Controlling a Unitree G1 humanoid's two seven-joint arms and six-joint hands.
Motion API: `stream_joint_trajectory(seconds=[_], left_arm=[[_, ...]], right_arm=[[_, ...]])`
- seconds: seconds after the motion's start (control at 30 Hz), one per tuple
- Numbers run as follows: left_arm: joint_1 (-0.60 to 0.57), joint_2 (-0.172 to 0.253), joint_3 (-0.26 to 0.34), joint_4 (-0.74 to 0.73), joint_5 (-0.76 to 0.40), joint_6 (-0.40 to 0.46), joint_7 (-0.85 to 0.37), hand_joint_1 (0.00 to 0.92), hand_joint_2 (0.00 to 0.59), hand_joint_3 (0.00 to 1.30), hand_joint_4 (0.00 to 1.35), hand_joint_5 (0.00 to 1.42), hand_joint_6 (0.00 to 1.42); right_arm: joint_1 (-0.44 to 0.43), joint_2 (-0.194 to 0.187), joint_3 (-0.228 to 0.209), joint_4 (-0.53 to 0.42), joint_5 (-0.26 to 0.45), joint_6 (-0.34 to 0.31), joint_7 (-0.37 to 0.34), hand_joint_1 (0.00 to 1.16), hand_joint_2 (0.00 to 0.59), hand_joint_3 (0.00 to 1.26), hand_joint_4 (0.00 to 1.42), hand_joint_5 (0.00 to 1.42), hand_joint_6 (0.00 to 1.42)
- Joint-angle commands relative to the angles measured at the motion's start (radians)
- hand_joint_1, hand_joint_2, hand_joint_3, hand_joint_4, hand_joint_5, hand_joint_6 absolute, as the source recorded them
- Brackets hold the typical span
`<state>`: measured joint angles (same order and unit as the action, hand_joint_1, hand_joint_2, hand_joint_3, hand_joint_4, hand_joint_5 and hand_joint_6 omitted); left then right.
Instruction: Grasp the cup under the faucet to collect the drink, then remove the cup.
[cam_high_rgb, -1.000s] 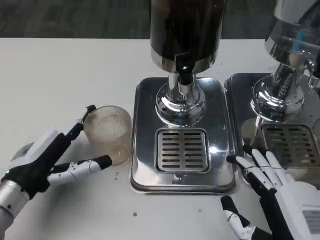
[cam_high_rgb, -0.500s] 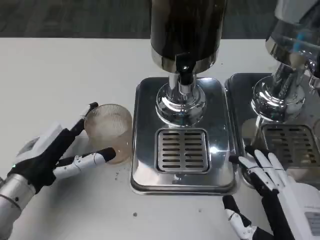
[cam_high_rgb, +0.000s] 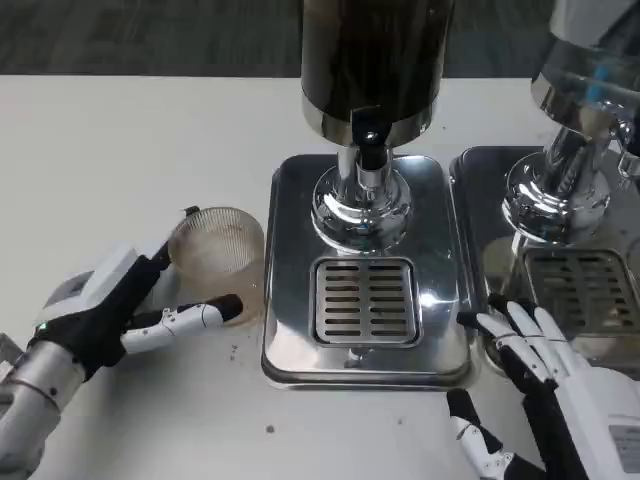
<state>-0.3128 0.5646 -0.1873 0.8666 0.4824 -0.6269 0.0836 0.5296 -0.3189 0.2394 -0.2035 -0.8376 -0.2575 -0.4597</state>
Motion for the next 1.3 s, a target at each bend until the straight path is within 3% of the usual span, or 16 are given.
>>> stream_joint_trajectory(seconds=[0.03,0.57,0.87,1.13,1.3], left_arm=[[-0.002,-0.021,-0.017,-0.028,0.017,0.04,0.023,0.048,0.018,0.02,0.03,0.16,0.11],[-0.023,-0.075,-0.026,-0.02,-0.019,0.117,0.01,0.033,0.019,0.06,0.07,0.2,0.13],[-0.018,-0.087,-0.039,-0.016,-0.022,0.115,0.048,0.038,0.039,0.2,0.25,0.37,0.36],[-0.017,-0.082,-0.085,-0.024,0.051,0.145,0.136,0.061,0.058,0.31,0.39,0.54,0.64],[-0.021,-0.087,-0.122,-0.02,0.097,0.175,0.175,0.061,0.059,0.27,0.32,0.51,0.55]], right_arm=[[0.003,0.009,-0.003,0.007,0.01,-0.014,-0.017,0.39,0.461,0.23,0.09,0.06,0.18],[0.028,0.021,-0.004,-0.002,0.007,-0.015,-0.029,0.38,0.461,0.24,0.09,0.06,0.19],[0.038,0.028,-0.004,-0.006,-0.001,-0.013,-0.036,0.4,0.461,0.24,0.1,0.07,0.2],[0.037,0.029,-0.01,-0.011,-0.002,-0.01,-0.037,0.43,0.452,0.27,0.11,0.07,0.21],[0.032,0.029,-0.014,-0.011,-0.001,-0.012,-0.039,0.42,0.453,0.28,0.12,0.08,0.21]])
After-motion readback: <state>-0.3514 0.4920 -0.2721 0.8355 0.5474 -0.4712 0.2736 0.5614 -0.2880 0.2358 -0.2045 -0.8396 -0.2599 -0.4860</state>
